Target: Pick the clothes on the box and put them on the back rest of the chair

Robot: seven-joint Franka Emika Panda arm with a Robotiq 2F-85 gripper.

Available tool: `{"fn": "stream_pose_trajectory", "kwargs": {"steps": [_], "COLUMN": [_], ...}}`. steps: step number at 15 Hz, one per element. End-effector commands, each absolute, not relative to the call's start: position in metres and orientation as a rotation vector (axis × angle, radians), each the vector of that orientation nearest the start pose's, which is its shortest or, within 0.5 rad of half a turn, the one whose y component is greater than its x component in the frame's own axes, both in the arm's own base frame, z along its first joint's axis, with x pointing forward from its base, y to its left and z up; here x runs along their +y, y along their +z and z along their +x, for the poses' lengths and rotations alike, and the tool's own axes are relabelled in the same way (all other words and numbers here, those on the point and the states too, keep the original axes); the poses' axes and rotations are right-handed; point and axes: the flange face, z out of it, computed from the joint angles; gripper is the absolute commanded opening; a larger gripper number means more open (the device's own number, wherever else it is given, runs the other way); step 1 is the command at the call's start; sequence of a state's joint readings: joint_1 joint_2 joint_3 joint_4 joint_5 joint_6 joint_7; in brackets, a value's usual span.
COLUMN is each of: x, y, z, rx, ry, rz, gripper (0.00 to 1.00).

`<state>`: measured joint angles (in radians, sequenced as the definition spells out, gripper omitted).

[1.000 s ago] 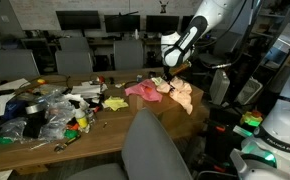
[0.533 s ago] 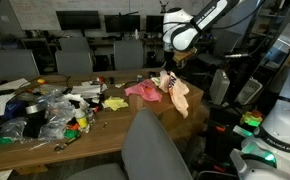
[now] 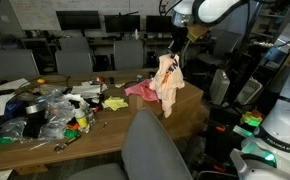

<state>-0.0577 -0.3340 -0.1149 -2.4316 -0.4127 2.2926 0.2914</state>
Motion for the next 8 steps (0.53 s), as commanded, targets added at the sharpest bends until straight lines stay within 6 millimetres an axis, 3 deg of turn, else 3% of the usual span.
{"fn": "stream_pose_trajectory", "kwargs": {"steps": [1,8], "x": [-0.049,0.031], "y": [0.485,0.512], "z": [0.412,0.392], "rx": [0.169,-0.5], "ry": [-0.465,-0.421], "rz": [-3.433,-3.321], "gripper": [0.01,0.01]}}
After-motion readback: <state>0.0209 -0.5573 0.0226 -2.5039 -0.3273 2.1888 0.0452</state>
